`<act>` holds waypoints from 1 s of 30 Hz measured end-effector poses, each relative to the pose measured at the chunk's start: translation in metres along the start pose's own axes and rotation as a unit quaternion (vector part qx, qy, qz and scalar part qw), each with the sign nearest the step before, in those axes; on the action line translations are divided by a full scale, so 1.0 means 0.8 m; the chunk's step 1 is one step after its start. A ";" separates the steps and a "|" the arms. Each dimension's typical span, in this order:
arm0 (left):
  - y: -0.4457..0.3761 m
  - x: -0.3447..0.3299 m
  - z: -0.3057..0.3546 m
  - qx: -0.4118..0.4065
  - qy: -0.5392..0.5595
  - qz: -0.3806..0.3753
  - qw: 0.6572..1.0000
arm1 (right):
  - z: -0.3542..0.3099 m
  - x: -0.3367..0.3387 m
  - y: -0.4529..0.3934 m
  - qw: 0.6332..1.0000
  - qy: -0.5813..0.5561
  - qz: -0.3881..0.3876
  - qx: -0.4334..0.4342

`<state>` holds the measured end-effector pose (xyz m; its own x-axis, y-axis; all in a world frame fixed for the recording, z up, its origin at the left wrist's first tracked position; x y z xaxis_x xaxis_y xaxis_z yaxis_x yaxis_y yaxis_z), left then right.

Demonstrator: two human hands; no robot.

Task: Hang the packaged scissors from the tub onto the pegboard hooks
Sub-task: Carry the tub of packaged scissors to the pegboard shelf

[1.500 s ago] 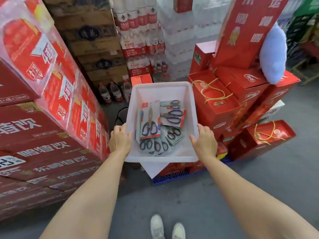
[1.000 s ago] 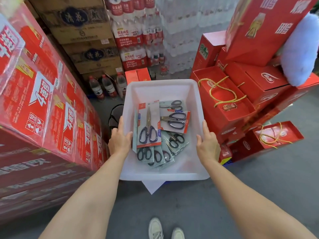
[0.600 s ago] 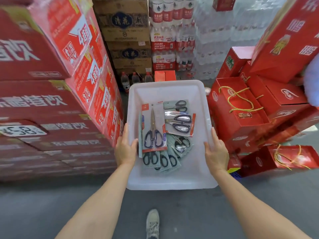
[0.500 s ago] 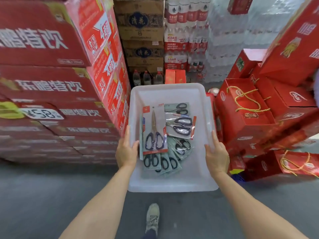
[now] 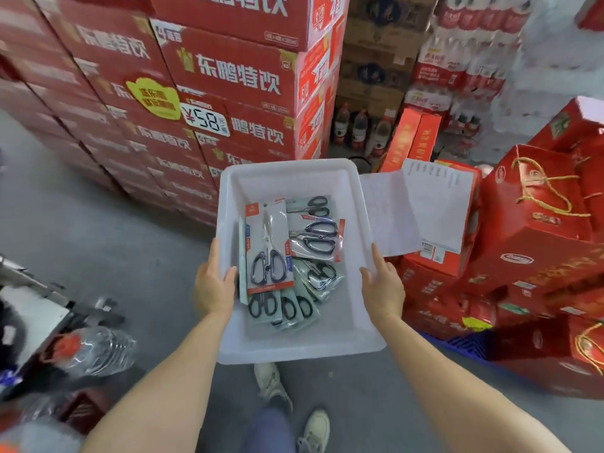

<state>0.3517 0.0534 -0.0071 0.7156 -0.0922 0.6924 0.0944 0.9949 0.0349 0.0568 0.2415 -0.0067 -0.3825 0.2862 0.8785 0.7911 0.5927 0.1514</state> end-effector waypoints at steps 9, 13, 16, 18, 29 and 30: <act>-0.038 0.138 -0.094 0.083 -0.021 0.110 0.990 | -0.188 -0.075 -0.009 0.989 0.023 -0.055 0.133; -0.077 0.196 -0.124 0.106 -0.013 0.162 0.981 | -0.285 -0.106 -0.020 0.981 0.023 -0.065 0.183; -0.107 0.240 -0.142 0.133 -0.030 0.196 0.971 | -0.359 -0.124 -0.027 0.972 0.025 -0.065 0.224; -0.129 0.264 -0.155 0.146 -0.034 0.206 0.967 | -0.404 -0.136 -0.032 0.968 0.020 -0.064 0.243; -0.272 0.343 -0.237 0.210 -0.069 0.260 0.940 | -0.617 -0.229 -0.079 0.939 -0.006 -0.094 0.331; -0.289 0.347 -0.242 0.215 -0.073 0.265 0.937 | -0.638 -0.244 -0.090 0.935 -0.002 -0.099 0.340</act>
<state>0.6628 -0.2104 0.0375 0.4787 0.3947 0.7842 -0.5575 0.8267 -0.0758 0.3178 -0.2415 0.0423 -0.4925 0.1218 0.8618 0.2189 0.9757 -0.0128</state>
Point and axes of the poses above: each hand's wrist, its own y-axis away from the middle knuckle, its own x-axis out of the back of the hand, z = x × y, the point moved 7 cm from there along -y, towards the middle knuckle, and after that the axes turned 7 degrees about y, right-handed, at the moved point
